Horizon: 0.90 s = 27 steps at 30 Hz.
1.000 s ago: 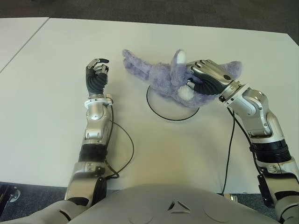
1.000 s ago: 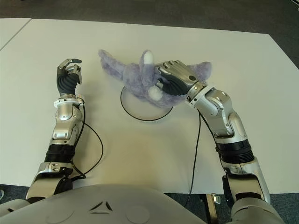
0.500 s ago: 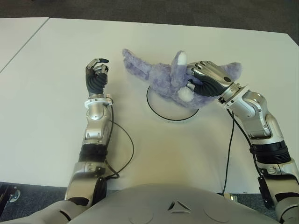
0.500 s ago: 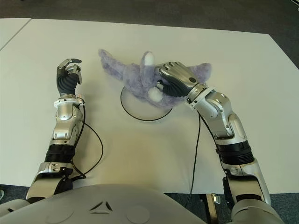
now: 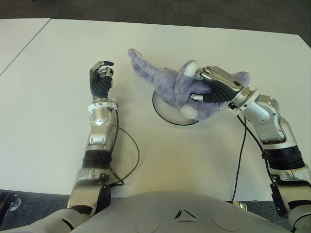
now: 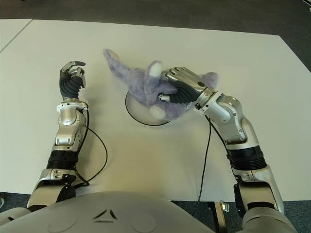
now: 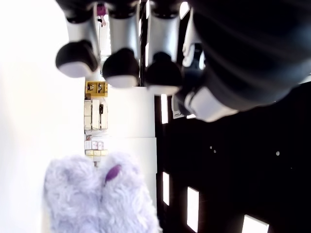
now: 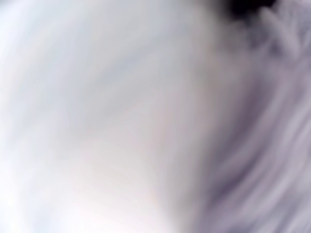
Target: Put the doll into the plate.
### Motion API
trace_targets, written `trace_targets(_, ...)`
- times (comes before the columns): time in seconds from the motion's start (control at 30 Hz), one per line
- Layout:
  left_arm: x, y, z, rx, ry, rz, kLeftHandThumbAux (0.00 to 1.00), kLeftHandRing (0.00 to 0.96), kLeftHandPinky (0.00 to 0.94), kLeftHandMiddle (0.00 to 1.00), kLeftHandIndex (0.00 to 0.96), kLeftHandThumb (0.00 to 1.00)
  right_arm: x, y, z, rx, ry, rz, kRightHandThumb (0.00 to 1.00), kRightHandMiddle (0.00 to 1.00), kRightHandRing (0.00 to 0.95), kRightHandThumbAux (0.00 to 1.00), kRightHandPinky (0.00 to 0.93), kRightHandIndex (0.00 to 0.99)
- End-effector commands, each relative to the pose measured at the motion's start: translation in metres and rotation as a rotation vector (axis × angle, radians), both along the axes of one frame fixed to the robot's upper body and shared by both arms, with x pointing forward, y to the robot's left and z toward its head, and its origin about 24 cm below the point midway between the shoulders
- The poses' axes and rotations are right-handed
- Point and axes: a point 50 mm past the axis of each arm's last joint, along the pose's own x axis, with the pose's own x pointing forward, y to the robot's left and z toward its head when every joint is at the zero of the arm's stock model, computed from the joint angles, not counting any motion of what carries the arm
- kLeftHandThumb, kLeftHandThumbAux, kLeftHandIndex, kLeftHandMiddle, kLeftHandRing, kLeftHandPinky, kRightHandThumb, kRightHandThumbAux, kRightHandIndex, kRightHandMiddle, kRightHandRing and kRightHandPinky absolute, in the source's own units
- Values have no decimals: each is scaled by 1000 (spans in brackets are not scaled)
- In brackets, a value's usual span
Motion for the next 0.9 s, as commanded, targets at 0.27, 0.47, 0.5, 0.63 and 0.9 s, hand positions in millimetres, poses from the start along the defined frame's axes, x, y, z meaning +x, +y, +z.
trace_targets(0.27, -19, -6, -35, -48, 141, 28, 701, 862, 864, 852, 443, 713, 4, -7, 7, -23, 179, 84, 491, 4, 8, 267, 73, 7)
trace_targets(0.47, -19, -6, -34, -54, 140, 26, 700, 863, 868, 854, 444, 715, 4, -8, 11, -37, 193, 109, 507, 0, 0, 215, 12, 0)
trace_targets(0.5, -19, -7, -34, -54, 140, 26, 700, 863, 869, 855, 444, 715, 4, -8, 11, -37, 194, 110, 510, 0, 0, 206, 8, 0)
trace_targets(0.63, -19, -7, -34, -55, 139, 25, 700, 863, 867, 855, 444, 716, 4, -9, 13, -32, 195, 109, 528, 0, 0, 192, 1, 0)
trace_targets(0.9, -19, -7, -34, -60, 134, 23, 700, 862, 867, 853, 444, 716, 6, -11, 12, -34, 192, 89, 543, 0, 0, 175, 0, 0)
